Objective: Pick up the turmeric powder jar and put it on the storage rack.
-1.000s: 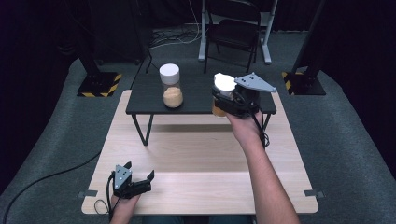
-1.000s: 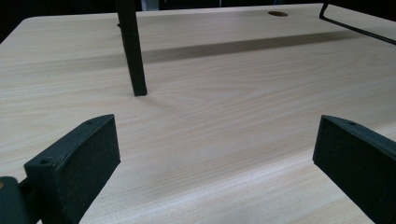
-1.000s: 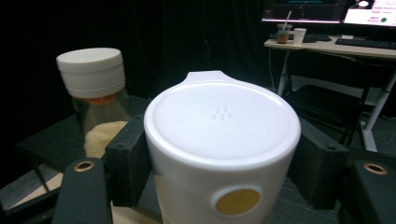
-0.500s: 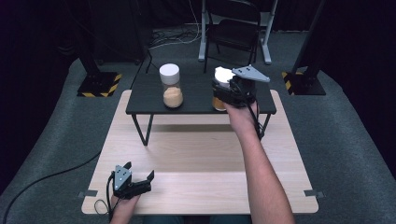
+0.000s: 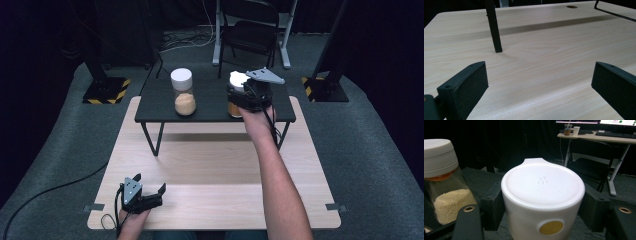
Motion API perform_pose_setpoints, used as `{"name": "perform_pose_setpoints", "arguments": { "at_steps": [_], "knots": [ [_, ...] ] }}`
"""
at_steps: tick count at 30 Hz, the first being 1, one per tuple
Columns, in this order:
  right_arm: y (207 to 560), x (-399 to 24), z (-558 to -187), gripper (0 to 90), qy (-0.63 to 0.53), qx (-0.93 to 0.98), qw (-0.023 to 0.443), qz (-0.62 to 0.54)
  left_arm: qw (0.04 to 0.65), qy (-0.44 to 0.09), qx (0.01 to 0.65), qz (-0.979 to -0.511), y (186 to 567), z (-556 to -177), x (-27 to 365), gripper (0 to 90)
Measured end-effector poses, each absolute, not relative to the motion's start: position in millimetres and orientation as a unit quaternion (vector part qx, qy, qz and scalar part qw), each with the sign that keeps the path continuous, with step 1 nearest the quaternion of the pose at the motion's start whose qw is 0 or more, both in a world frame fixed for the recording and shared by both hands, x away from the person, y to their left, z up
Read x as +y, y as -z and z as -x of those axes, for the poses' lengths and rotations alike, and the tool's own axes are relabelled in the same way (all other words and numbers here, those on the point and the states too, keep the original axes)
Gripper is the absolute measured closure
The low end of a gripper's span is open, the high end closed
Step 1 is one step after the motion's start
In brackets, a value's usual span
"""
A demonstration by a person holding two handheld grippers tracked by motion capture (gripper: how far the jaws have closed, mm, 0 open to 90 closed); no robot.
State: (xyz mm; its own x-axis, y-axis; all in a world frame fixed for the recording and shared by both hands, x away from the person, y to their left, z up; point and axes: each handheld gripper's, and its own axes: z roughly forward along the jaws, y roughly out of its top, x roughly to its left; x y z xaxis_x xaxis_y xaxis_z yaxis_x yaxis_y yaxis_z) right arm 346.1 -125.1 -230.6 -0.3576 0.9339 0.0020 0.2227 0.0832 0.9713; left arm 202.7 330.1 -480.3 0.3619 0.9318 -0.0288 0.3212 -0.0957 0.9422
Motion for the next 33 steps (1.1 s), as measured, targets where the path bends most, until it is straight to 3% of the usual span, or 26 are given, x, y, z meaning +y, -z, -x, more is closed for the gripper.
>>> {"name": "perform_pose_setpoints", "arguments": {
  "at_steps": [20, 22, 26, 33],
  "knots": [
    [239, -132, -348, 28.7, -0.524, 0.644, 0.346, -0.437, 0.483, -0.318, 0.468, -0.668, 481, -202, 330, 0.1],
    [240, -133, -350, 23.1, -0.526, 0.643, 0.344, -0.438, 0.483, -0.319, 0.468, -0.668, 481, -202, 329, 0.2],
    [247, -136, -351, 0.0, -0.541, 0.627, 0.339, -0.446, 0.482, -0.321, 0.468, -0.667, 481, -202, 328, 0.1],
    [254, -142, -336, 0.0, -0.554, 0.609, 0.346, -0.45, 0.48, -0.322, 0.468, -0.669, 481, -202, 328, 0.2]
  ]
}}
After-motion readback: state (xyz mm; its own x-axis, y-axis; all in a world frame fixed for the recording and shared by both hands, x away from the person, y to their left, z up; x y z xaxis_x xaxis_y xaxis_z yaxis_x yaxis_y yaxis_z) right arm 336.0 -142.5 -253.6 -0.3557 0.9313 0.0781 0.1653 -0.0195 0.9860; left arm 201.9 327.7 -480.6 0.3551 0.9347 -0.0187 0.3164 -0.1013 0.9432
